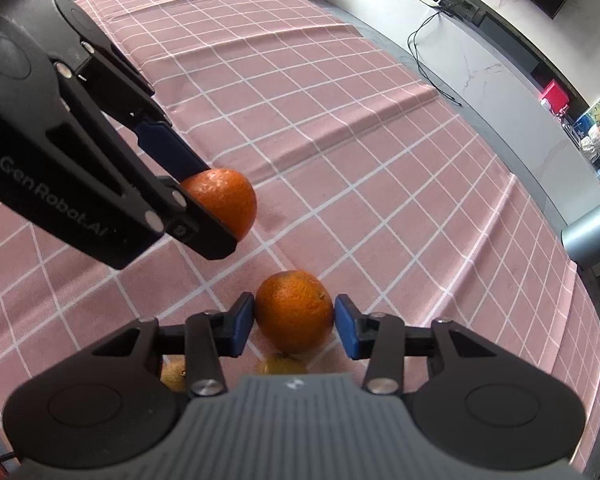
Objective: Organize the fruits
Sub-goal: 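Grasp an orange with the left tool while the right tool grasps the other orange, then carry both oranges over the colander and open both tools to drop them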
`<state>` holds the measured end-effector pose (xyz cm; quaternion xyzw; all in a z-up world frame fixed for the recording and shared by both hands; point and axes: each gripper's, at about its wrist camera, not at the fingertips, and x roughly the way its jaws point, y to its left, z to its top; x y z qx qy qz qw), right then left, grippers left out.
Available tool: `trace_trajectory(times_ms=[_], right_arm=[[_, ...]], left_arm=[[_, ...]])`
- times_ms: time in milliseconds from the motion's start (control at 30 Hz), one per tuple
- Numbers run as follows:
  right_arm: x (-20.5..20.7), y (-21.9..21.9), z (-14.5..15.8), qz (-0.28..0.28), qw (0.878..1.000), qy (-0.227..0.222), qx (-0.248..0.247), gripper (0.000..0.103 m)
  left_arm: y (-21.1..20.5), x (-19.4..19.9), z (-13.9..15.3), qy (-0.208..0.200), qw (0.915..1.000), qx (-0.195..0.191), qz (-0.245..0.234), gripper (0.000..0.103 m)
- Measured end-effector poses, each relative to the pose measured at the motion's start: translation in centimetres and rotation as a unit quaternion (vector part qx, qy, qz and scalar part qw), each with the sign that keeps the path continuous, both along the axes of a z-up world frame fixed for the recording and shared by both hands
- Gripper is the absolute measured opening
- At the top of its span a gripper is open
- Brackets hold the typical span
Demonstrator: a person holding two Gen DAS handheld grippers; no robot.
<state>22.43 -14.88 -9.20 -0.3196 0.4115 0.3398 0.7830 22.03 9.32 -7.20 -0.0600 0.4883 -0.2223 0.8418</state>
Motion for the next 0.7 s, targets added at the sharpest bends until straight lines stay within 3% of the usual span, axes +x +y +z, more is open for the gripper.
trace_trajectory(times_ms=[233, 433, 700], right_arm=[[-0.6, -0.1, 1.1, -0.03, 0.999, -0.012, 0.018, 0.039], [-2.8, -1.1, 4.0, -0.065, 0.995, -0.036, 0.062, 0.039], [-7.8, -5.6, 7.8, -0.157, 0.974, -0.064, 0.153, 0.039]], left_arm=[[0.6, -0.6, 0.8, -0.011, 0.9999, -0.006, 0.007, 0.05], [0.4, -1.7, 2.2, -0.029, 0.9995, -0.011, 0.004, 0.05], [-2.5, -4.6, 5.1, -0.058, 0.9977, -0.026, -0.023, 0.05]])
